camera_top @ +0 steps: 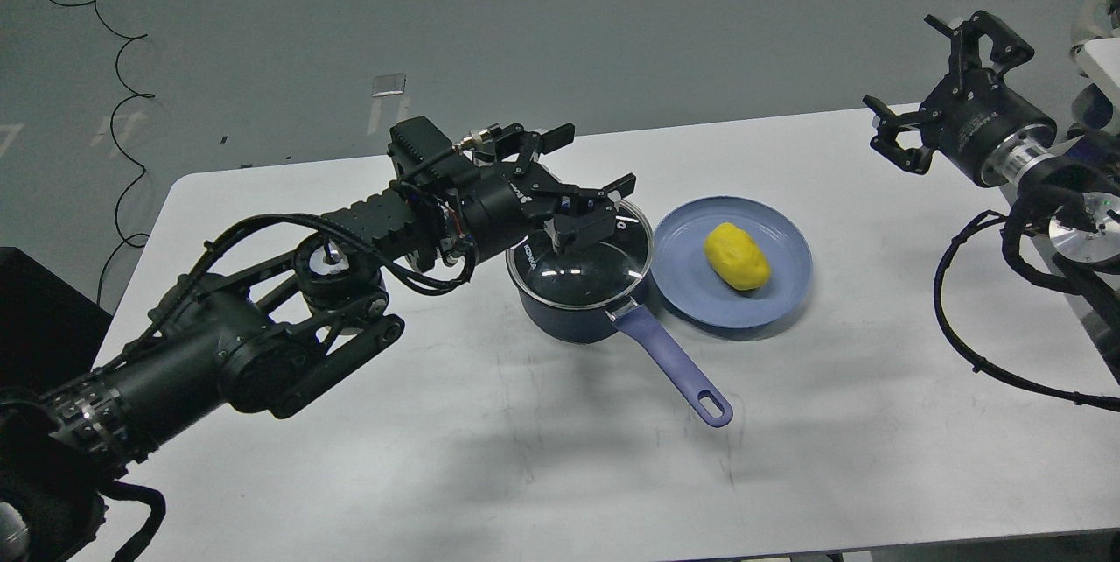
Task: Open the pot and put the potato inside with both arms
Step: 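Reach the left gripper to the blue knob of the pot lid, then close the left gripper on the blue lid knob, then lift the glass lid off the pot and lower it beside the pot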
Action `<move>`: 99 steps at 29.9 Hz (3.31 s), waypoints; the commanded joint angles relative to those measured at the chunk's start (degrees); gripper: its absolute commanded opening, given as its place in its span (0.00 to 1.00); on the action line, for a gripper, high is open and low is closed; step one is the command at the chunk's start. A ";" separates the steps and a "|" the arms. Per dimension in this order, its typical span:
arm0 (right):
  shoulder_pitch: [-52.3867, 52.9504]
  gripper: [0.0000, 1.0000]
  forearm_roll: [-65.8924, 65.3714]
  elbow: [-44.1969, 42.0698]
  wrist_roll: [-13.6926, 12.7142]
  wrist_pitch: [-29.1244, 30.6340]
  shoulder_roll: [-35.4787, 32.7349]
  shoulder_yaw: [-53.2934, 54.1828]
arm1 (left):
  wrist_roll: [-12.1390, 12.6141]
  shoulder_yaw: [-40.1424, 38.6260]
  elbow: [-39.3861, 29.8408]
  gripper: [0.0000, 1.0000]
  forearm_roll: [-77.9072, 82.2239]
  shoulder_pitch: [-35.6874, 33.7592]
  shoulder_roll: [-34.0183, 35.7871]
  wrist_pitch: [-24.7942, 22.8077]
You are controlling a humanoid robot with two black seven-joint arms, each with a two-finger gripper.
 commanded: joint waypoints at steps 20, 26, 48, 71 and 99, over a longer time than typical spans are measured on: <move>-0.26 1.00 0.00 -1.72 0.09 0.09 -1.27 -0.35 | -0.42 6.96 7.01 0.98 0.96 -0.58 -2.98 2.74; -0.26 1.00 0.00 -1.72 0.09 0.09 -1.36 -0.35 | -0.42 7.22 7.63 0.98 0.96 0.03 -2.71 2.83; -0.26 1.00 0.00 -1.81 0.17 0.18 -1.36 -0.62 | -0.33 7.48 9.30 0.86 0.87 0.65 -2.80 2.74; -0.26 1.00 -0.09 -2.34 0.53 0.27 -1.27 -1.32 | -0.86 7.48 5.35 0.45 0.08 0.30 -0.87 2.74; 0.80 1.00 -0.44 -1.64 0.88 0.36 -1.27 -5.45 | -4.11 7.57 2.53 0.45 -4.22 11.19 25.94 18.92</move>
